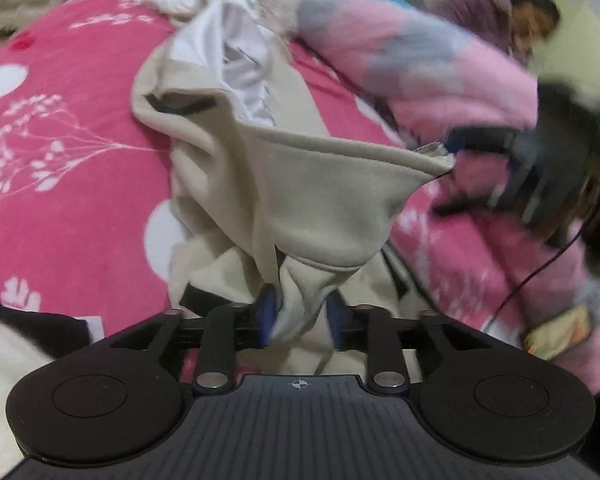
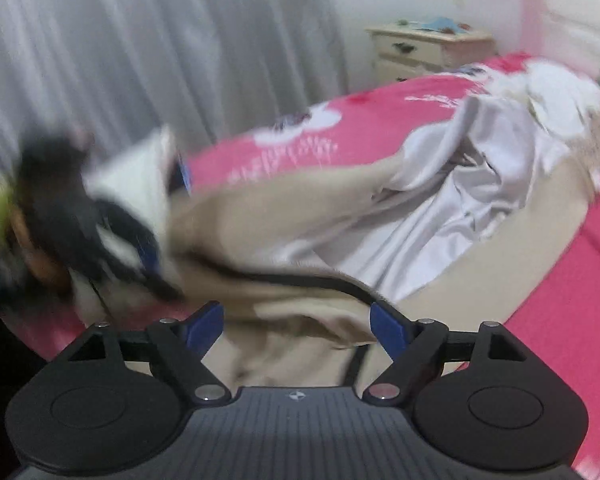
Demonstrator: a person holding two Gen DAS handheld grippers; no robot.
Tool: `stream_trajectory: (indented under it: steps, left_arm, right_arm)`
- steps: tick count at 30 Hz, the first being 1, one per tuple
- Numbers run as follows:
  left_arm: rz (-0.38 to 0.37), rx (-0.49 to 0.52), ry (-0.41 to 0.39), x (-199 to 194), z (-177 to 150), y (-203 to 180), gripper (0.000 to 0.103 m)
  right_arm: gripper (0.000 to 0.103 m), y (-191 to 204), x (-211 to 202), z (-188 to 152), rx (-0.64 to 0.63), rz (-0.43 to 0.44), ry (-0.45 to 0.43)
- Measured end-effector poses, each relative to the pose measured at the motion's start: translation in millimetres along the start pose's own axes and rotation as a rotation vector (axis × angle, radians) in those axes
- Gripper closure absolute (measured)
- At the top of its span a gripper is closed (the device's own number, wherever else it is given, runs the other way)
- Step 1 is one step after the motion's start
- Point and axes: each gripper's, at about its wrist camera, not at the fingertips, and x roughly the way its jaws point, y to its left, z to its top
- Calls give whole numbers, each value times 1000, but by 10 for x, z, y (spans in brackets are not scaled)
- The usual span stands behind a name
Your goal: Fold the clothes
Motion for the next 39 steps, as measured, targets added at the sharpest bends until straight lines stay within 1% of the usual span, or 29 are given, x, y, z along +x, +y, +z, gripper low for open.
stream_trajectory:
  steps: [2,3,5,6,7,8,9,10,12,13,14,15,16,17,18,19,21,22,24,26,28,29,32,33,34,35,37,38,39]
  left_arm:
    - [-34,-74,-13,-82,64,110,63]
    - [-58,-107,-21,-116,72,143,57]
    - [-115,-174,-42,-188,72,219,50]
    - [-145,-212,-52,-201,78,280,43]
    - [-174,-250,-62,-207,86,343,39]
    - [-203,-289,-71,-214,95,405,38]
    - [-209,-333,-80,-213,94,465,34]
    - [-210,-379,-90,-211,91,524,32]
    - [-175,-482,-95,-192,84,648,31]
    - [-163,-520,-98,-194,78,689,32]
    - [-165,-547,-106,-191,73,718,32]
    - [-179,-568,-115,-188,70,731,32]
    - [-199,-579,-122,-172,78,732,31]
    - [-219,-589,-128,-153,88,732,30]
    - [-240,-599,-134,-133,98,731,27]
    - [-254,-604,-135,-113,109,723,23]
    - [-260,-585,-112,-10,173,669,21]
    - [-262,-574,-100,44,206,641,21]
    - [-228,-514,-70,133,283,518,21]
    - [-190,-451,-39,220,360,390,21]
    - [-152,-388,-9,306,438,261,21]
    - [-133,-356,6,349,477,196,21]
    - [-30,-276,30,426,451,67,33]
    - [-3,-257,38,447,434,36,45]
    - [22,-238,47,467,417,8,52]
    - [39,-225,51,474,403,-6,53]
    - [66,-216,51,468,376,-5,71]
    - [82,-218,52,466,373,7,76]
    - [88,-227,53,462,371,30,86]
  right_arm:
    - [20,118,69,17,-122,-11,-6]
    - [20,159,87,30,-168,-11,-23]
    - [20,236,169,71,-248,-5,-45]
    - [20,273,218,95,-285,0,-53]
    - [20,295,288,127,-307,7,-57]
    - [20,299,380,168,-314,17,-54]
    - [20,290,485,216,-306,39,-49]
    - [20,267,593,266,-277,78,-35]
    - [22,211,782,331,-189,172,41]
    - [26,202,847,346,-150,218,89]
    - [37,213,861,340,-124,254,112]
    - [45,240,832,319,-112,281,111]
    - [49,285,788,289,-111,298,107]
    - [57,350,727,250,-124,304,99]
    - [64,425,672,207,-139,304,95]
    - [66,518,638,156,-158,294,97]
    - [71,721,601,44,-200,261,104]
    - [73,831,591,-12,-224,243,108]
    - [73,1063,600,-120,-280,187,111]
    - [73,1284,625,-227,-337,108,106]
    - [73,1513,653,-335,-431,26,91]
    - [73,1622,669,-382,-476,-3,83]
    - [73,1860,683,-480,-571,-63,59]
    - [73,1901,664,-496,-582,-73,50]
    - [73,1926,635,-503,-581,-79,40]
    - [73,1936,603,-504,-569,-81,31]
    - [73,1920,529,-493,-525,-73,16]
    - [73,1912,492,-489,-508,-69,8]
    - [73,1908,448,-484,-493,-62,-1]
